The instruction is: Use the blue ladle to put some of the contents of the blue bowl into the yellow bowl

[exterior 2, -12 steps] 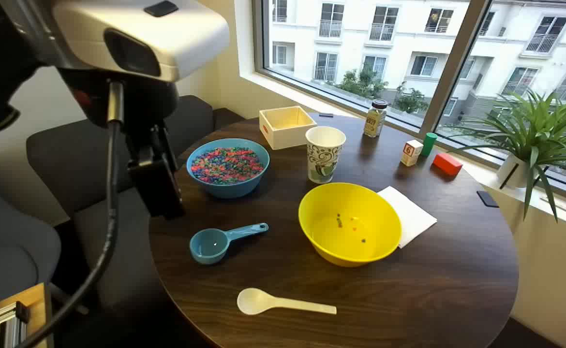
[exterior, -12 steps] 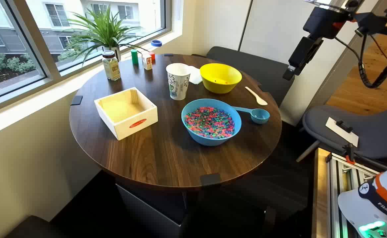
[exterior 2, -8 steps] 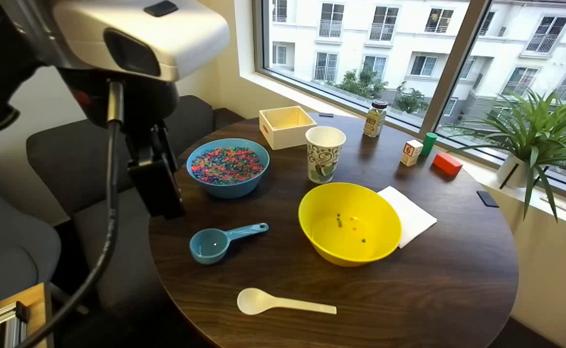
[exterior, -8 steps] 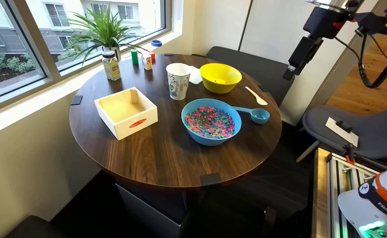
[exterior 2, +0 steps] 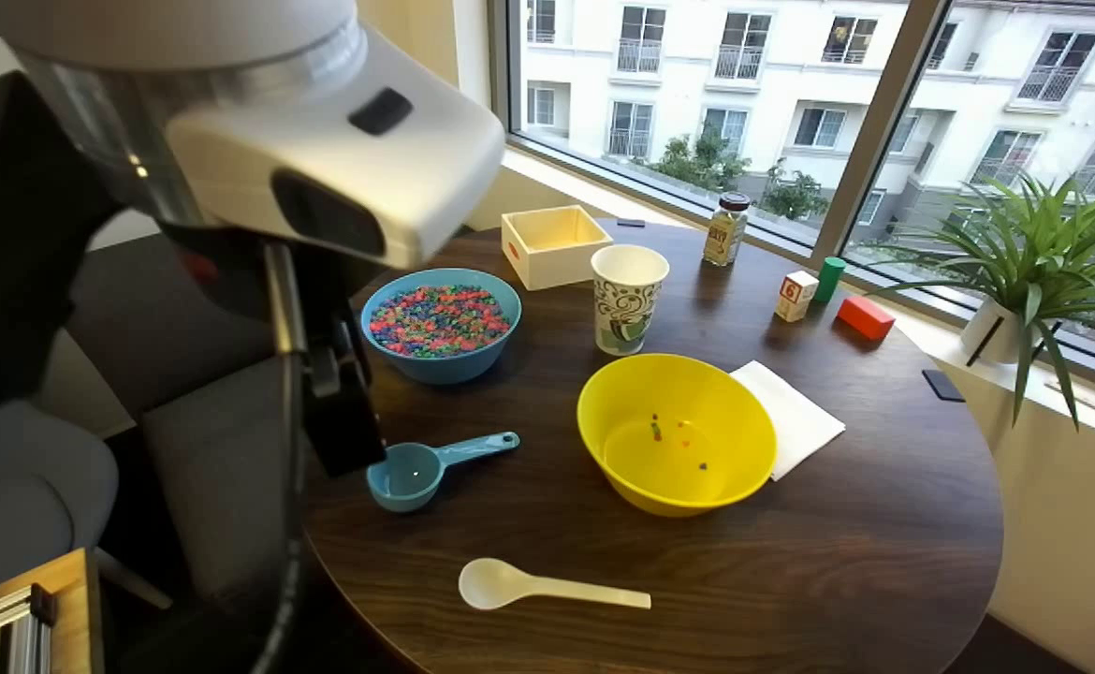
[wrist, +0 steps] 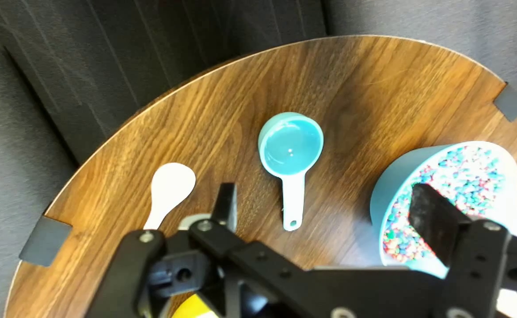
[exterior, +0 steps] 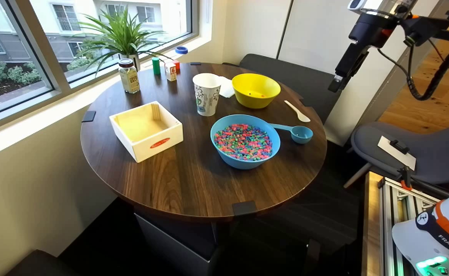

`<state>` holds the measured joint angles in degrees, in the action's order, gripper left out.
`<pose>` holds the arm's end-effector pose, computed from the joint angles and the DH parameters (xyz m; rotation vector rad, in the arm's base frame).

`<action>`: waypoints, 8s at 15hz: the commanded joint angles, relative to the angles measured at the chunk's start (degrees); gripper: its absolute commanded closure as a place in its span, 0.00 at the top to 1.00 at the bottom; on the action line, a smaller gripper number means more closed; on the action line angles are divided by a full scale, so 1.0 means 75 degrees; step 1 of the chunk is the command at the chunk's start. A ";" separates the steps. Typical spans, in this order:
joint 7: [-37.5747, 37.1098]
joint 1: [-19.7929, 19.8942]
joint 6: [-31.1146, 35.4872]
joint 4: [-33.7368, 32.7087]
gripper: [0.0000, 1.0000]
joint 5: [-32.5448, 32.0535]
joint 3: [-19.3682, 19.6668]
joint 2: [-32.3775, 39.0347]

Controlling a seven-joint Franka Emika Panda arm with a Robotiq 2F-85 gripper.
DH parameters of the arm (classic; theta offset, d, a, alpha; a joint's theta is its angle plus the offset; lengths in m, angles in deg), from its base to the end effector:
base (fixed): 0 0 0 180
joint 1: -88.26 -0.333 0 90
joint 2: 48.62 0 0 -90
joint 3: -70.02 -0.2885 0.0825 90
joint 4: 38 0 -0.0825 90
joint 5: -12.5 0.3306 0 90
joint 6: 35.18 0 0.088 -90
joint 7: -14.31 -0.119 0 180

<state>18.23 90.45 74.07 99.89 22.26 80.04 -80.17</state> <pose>0.3489 -0.0667 0.4932 -2.8829 0.2517 -0.1069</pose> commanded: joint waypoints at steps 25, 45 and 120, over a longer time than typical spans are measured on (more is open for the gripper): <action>0.3325 0.0562 -0.0765 -0.2243 1.00 0.4042 0.0142 0.4769; 0.2146 0.0729 -0.0642 -0.2628 0.60 0.3592 -0.0241 0.5429; 0.0589 -0.0220 -0.0660 -0.3803 0.08 0.0759 -0.1339 0.4412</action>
<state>22.65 88.86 69.27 71.50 27.96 69.90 -47.11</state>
